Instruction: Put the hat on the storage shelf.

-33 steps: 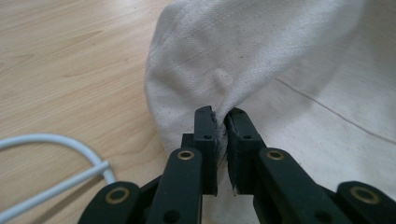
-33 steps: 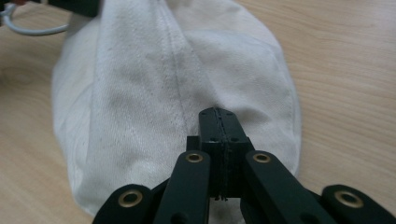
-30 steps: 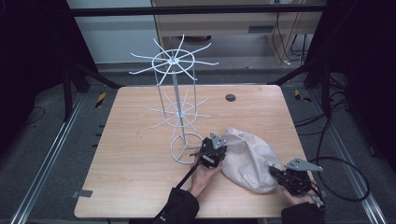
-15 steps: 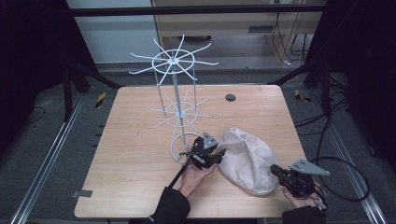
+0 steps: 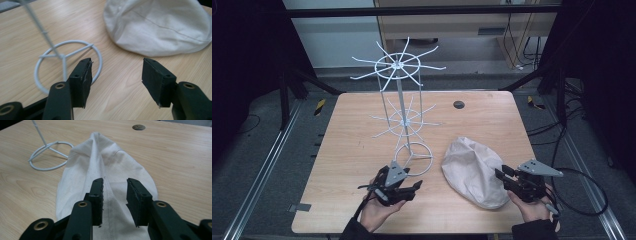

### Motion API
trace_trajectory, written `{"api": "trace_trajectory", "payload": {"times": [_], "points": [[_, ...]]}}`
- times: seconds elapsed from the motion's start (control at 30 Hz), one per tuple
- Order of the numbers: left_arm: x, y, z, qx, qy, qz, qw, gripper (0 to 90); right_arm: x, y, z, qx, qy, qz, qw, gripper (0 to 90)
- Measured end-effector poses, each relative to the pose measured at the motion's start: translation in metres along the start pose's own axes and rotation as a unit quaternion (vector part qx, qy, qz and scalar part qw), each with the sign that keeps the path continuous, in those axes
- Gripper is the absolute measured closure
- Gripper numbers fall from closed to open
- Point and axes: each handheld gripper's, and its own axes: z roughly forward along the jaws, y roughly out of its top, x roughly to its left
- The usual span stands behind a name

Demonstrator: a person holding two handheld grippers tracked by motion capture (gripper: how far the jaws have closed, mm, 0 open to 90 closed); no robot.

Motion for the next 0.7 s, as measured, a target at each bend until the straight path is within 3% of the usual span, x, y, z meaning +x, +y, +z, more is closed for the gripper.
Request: {"api": "trace_trajectory", "payload": {"times": [0.03, 0.17, 0.33, 0.47, 0.63, 0.7], "points": [[0.0, 0.0, 0.0, 0.0, 0.0, 0.0, 1.0, 39.4, 0.0, 0.0, 0.0, 0.0, 0.0, 0.0, 1.0, 65.6], [0.023, -0.017, -0.018, 0.0, 0.025, -0.025, 0.9994, 37.6, 0.006, 0.007, 0.006, 0.012, 0.002, -0.006, 0.9999, 60.4], [0.049, -0.037, -0.032, 0.007, 0.053, -0.04, 0.9978, 34.2, 0.014, 0.023, 0.014, 0.021, -0.015, -0.019, 0.9995, 54.0], [0.073, -0.052, -0.045, 0.009, 0.077, -0.068, 0.9946, 33.4, 0.021, 0.037, 0.02, 0.028, -0.014, -0.027, 0.9991, 50.1], [0.1, -0.067, -0.061, 0.007, 0.119, -0.093, 0.9885, 33.4, 0.028, 0.05, 0.033, 0.048, -0.014, -0.043, 0.9978, 47.8], [0.108, -0.074, -0.065, 0.006, 0.124, -0.11, 0.9861, 33.4, 0.03, 0.055, 0.039, 0.051, -0.01, -0.047, 0.9975, 46.3]]}}
